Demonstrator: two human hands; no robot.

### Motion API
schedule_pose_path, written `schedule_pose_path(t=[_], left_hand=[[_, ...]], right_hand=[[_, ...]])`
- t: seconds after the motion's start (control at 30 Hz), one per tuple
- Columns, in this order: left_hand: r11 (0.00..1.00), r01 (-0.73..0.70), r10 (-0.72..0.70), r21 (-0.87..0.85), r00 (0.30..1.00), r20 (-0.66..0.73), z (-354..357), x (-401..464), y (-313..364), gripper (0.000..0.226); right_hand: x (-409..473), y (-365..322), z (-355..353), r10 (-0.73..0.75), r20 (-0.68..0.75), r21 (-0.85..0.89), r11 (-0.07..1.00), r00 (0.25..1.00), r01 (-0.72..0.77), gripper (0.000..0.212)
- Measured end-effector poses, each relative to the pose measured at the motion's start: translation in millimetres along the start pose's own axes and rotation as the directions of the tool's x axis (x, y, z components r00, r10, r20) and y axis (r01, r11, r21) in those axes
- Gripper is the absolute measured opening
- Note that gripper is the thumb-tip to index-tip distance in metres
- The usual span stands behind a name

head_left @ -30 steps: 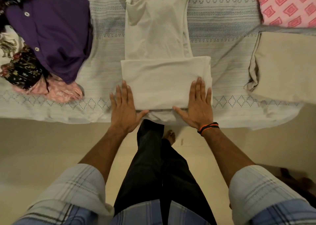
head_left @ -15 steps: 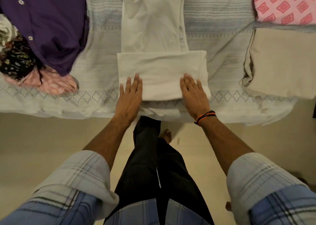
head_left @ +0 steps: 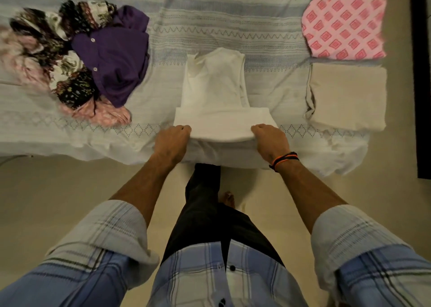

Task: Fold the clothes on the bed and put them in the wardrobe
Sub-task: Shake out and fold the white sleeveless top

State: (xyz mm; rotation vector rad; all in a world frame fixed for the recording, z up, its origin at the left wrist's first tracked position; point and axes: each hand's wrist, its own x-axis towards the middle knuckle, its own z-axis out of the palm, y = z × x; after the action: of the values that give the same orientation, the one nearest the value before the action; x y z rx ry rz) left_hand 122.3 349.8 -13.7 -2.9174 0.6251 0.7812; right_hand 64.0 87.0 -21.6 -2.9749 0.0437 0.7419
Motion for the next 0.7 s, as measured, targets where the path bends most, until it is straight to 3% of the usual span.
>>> schedule_pose_path(t=[0.17,0.37,0.7], left_hand=[[0.999,0.03,-0.029,-0.021,0.999,0.038,5.5,-38.0,10.2,0.038],[0.996,0.061,-0.061,-0.059,0.998,0.0,-7.5,-42.9,14.3,0.043],[0.909,0.138,-0.219,-0.394,0.961,-0.167,-51.7,20.1,-8.1,0.037]], right_hand=[[-38.5,-0.7,2.6,0.005,0.053,-0.004,1.0,0.999,-0.004,0.032],[-45.1,2.3,-7.7,0.019,0.007,-0.015,1.0,1.0,-0.019,0.036],[19.5,19.0,-63.0,0.086,-0.082,0.067,0.994,0.993,-0.081,0.035]])
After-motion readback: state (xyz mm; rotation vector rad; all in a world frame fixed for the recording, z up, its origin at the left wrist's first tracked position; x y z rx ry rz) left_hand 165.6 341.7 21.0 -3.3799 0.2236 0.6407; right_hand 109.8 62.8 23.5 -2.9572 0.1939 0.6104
